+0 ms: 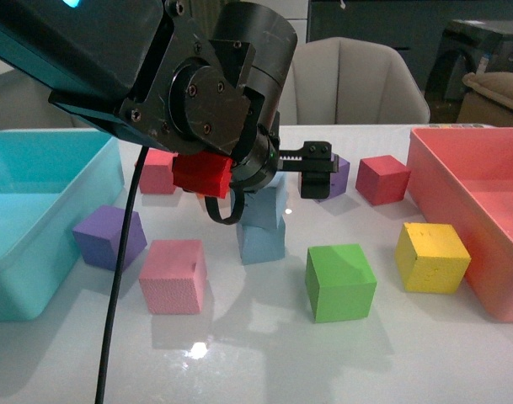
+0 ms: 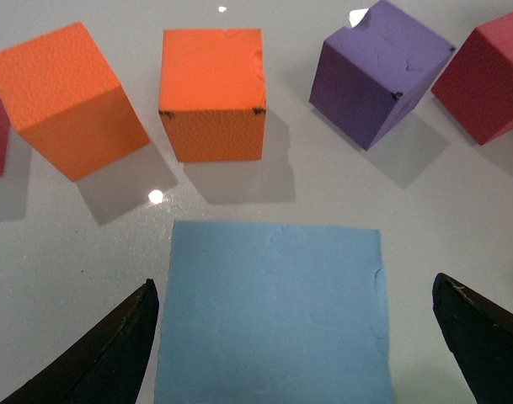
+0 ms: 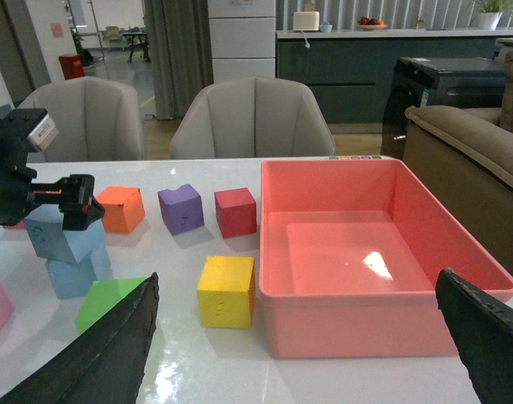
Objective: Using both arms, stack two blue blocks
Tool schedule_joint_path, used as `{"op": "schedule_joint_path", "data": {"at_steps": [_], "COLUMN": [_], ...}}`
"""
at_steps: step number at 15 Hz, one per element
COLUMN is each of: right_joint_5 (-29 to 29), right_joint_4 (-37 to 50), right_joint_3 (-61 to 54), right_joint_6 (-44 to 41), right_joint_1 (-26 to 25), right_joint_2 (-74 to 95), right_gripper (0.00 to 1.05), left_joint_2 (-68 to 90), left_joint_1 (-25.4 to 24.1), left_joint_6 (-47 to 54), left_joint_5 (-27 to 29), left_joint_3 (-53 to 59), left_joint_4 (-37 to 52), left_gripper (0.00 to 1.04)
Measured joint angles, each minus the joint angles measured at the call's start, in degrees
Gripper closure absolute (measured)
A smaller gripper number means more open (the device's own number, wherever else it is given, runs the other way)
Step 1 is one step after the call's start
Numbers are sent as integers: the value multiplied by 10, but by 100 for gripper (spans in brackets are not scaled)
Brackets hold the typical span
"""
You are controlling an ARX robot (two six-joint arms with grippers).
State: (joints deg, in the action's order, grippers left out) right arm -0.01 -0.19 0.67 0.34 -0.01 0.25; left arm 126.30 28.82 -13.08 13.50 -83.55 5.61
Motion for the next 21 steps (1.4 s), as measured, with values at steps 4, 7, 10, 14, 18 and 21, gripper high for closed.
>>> {"op": "schedule_joint_path", "data": {"at_steps": [4, 7, 10, 14, 18, 21], "right_joint_5": [0, 0, 0, 0, 0, 0], "right_joint_4": [0, 0, 0, 0, 0, 0], "right_joint_3": [0, 0, 0, 0, 0, 0], "right_joint_6": [0, 0, 0, 0, 0, 0], "right_joint_1": [0, 0, 0, 0, 0, 0], "right_joint_2": [0, 0, 0, 0, 0, 0], "right_gripper": [6, 6, 6, 6, 6, 6], "left_joint_2": [-57, -123, -165, -347, -491, -594], "left_joint_1": [11, 33, 39, -6, -103, -159], "left_joint_6": [24, 85, 123, 133, 131, 131], "left_joint_5": [-2, -40, -43, 123, 49, 1], "left_joint_3": [28, 86, 158, 380, 607, 688], "left_joint_4": [57, 187, 237, 431, 467, 467], "left_gripper": [7, 7, 7, 36, 87, 103]}}
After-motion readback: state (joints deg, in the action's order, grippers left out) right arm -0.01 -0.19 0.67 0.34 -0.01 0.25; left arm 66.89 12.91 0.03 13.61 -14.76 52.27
